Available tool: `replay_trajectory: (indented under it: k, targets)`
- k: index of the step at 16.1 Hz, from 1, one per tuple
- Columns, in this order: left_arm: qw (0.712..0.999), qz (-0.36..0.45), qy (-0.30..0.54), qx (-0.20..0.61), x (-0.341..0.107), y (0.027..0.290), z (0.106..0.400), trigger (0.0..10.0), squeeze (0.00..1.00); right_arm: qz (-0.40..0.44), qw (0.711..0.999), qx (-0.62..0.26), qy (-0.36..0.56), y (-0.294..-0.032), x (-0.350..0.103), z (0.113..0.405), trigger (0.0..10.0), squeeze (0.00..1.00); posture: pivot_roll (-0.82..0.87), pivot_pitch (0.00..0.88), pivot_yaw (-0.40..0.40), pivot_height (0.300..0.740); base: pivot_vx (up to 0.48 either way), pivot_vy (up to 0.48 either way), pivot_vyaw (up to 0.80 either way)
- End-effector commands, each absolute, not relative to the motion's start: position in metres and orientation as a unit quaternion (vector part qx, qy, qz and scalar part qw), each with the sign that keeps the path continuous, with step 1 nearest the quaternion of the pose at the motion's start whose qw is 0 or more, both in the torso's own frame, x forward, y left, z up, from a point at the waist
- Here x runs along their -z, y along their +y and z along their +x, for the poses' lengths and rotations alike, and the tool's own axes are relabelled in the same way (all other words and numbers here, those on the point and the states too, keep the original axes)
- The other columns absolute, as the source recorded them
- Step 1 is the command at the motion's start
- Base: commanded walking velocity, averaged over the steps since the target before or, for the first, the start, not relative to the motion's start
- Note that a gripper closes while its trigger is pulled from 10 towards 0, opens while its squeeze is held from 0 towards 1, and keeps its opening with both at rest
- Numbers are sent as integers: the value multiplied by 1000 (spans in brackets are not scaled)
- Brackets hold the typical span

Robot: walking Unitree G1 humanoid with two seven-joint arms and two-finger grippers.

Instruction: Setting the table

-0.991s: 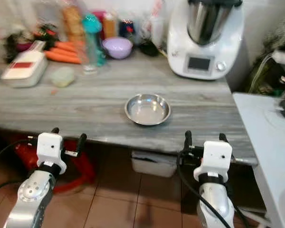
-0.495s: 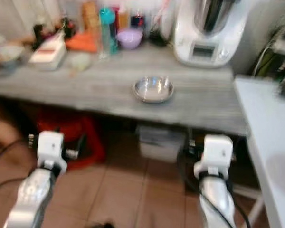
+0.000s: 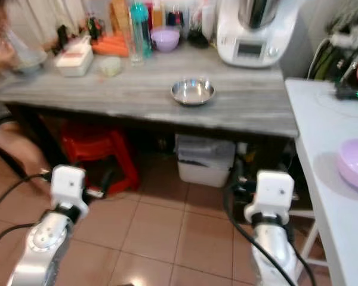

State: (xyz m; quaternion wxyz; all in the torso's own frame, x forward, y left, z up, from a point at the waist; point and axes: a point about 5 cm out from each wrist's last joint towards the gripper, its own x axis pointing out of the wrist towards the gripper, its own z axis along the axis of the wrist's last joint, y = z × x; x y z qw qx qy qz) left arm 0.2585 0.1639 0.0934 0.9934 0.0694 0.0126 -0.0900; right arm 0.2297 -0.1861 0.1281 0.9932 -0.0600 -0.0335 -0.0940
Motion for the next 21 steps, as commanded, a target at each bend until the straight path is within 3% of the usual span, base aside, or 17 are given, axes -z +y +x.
replay_trajectory:
  k: [1,12,16,21]
  targets:
    - [993,73,4,97,-97,166,261,10000,0,-57,994,93,-34,-185,-128,232,10000,533,-37,60,10,740,0,0,0]
    - [988,71,-10,138,-103,159,267,10000,0,-54,995,79,-37,-182,-127,243,10000,514,-30,31,17,740,0,0,0]
    - [987,70,-14,147,-105,156,270,10000,0,-54,995,75,-36,-182,-126,245,10000,439,-29,26,19,740,0,0,0]
    - [986,68,-14,150,-104,156,271,10000,0,-52,996,69,-34,-182,-125,246,10000,408,-31,24,17,740,0,-268,-687]
